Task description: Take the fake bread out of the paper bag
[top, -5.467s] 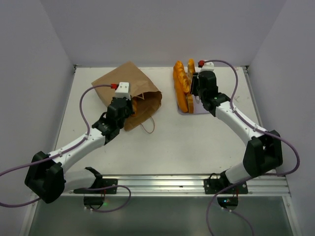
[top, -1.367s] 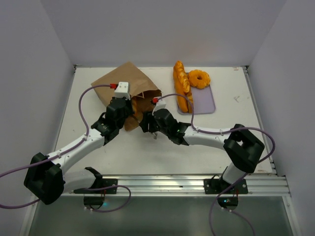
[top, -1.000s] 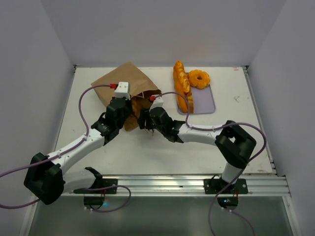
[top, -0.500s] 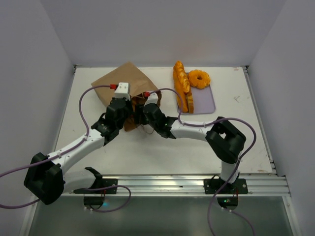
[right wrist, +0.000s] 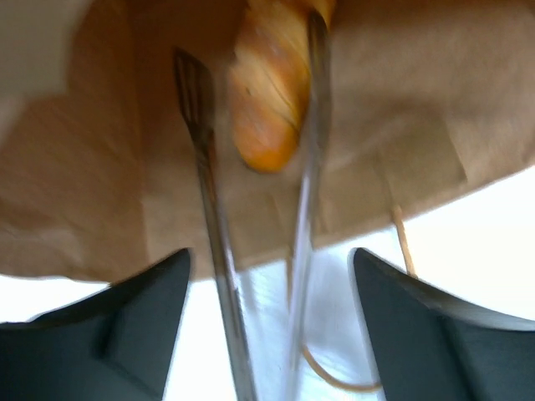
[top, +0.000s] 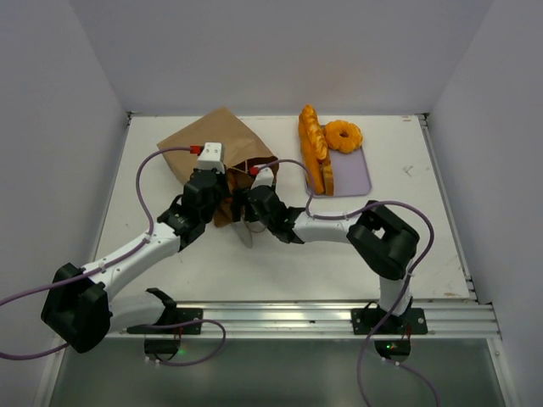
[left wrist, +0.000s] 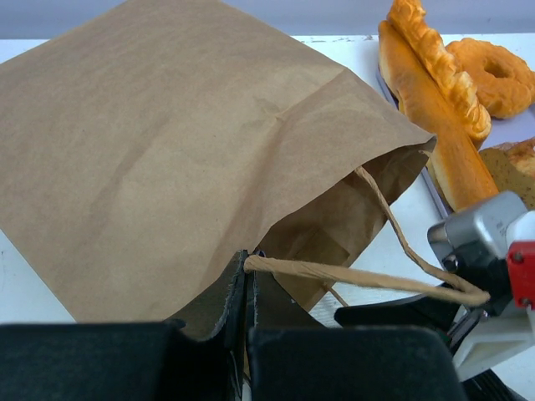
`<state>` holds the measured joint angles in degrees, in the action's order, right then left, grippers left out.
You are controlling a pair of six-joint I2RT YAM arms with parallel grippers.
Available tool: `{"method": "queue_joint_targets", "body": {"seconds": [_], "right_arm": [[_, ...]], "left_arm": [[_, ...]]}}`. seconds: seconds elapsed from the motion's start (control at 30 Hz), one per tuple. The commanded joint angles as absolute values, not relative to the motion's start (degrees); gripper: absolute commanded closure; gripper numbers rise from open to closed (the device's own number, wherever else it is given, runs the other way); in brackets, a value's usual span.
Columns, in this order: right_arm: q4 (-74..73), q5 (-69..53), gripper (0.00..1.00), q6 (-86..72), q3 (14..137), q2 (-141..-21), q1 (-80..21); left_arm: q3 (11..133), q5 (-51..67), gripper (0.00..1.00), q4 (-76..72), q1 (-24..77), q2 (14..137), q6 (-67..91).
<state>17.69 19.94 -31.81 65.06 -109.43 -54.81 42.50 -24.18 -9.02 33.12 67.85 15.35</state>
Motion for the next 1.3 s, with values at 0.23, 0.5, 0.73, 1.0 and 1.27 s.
{"method": "queue_joint_targets", "body": {"seconds": [0.23, 0.5, 0.73, 1.0, 1.27], "right_arm": [[28.0, 22.6, 0.01, -29.1, 54.2, -103.3, -58.3], [32.5, 24.0, 0.01, -22.8, 53.8, -105.9, -61.6], [29.7, 26.4, 0.01, -20.0, 57.2, -108.5, -61.7], [29.8, 27.8, 0.05, -18.9, 61.0, -112.2, -61.7], [28.5, 28.7, 0.04, -18.1, 64.0, -115.1, -61.7]], "left_arm": [[42.5, -24.4, 1.00, -12.4, 32.7, 66.8, 14.8], [42.5, -24.3, 1.00, -12.4, 32.7, 67.1, 14.8], [42.5, -24.2, 1.00, -12.5, 32.7, 67.0, 14.9], [42.4, -24.3, 1.00, -12.4, 32.7, 66.7, 14.9], [42.4, -24.1, 1.00, -12.5, 32.7, 66.9, 14.9]]}}
